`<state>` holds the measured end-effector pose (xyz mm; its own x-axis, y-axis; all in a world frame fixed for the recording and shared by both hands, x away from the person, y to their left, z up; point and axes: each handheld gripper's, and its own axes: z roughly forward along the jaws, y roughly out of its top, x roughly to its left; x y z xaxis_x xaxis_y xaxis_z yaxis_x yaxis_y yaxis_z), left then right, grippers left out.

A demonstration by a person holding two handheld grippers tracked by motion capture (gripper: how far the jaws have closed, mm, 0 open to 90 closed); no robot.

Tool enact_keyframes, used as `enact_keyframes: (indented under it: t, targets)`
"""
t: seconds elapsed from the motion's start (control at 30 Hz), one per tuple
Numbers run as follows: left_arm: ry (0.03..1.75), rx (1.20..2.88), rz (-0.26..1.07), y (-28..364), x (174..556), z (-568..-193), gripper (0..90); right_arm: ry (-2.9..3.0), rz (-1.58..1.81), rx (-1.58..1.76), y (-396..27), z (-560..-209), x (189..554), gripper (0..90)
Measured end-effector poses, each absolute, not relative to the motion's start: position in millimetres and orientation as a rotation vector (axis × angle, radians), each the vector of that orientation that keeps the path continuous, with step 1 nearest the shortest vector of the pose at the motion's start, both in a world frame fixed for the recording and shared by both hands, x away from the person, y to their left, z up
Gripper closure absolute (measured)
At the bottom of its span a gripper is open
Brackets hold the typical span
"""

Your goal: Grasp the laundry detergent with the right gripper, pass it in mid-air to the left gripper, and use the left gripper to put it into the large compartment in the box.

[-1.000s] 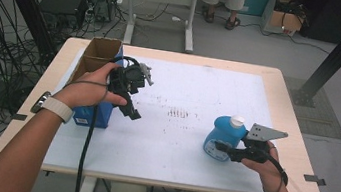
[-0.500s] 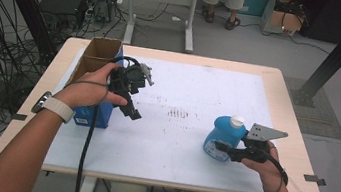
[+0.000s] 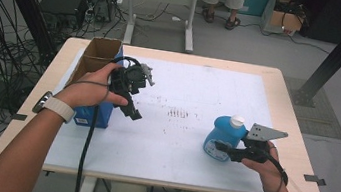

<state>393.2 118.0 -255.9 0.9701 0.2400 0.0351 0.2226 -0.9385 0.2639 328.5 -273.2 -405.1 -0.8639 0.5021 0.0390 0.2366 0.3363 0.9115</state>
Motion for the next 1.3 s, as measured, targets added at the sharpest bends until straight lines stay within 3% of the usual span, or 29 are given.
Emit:
enact_keyframes:
  t: [1.3]
  targets:
    - [0.341,2.858,0.101,117.5,393.0,-256.2,10.6,2.350,1.545,0.665,-273.1,-405.5,328.7,42.3]
